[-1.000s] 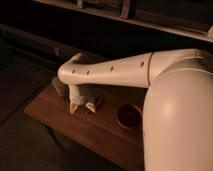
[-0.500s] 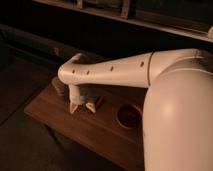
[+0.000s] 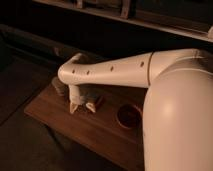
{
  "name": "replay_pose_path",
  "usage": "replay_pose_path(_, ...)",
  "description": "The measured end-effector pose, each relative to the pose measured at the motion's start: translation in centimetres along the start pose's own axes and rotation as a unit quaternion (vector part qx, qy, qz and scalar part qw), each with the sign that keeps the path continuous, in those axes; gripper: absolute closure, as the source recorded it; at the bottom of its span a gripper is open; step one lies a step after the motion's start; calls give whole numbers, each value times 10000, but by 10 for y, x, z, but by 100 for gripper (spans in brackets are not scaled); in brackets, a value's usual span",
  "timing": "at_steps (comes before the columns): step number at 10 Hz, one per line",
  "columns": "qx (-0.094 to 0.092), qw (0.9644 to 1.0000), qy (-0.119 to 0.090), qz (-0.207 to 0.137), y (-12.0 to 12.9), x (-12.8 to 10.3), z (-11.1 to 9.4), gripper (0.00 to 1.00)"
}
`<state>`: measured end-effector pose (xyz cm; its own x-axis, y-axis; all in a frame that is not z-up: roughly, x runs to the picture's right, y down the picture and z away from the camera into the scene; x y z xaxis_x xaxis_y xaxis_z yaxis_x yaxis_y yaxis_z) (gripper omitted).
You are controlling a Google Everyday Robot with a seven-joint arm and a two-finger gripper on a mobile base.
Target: Move the arm in a circular motion
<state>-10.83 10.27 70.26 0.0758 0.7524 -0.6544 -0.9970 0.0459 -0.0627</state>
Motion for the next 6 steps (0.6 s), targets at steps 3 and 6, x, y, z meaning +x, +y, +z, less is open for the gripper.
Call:
replay_pose_path(3,22,9994,-140,331,-18,-35,-16,35)
replay_pose_path(6,46,9962,-174,848,-49,-67,-37,35)
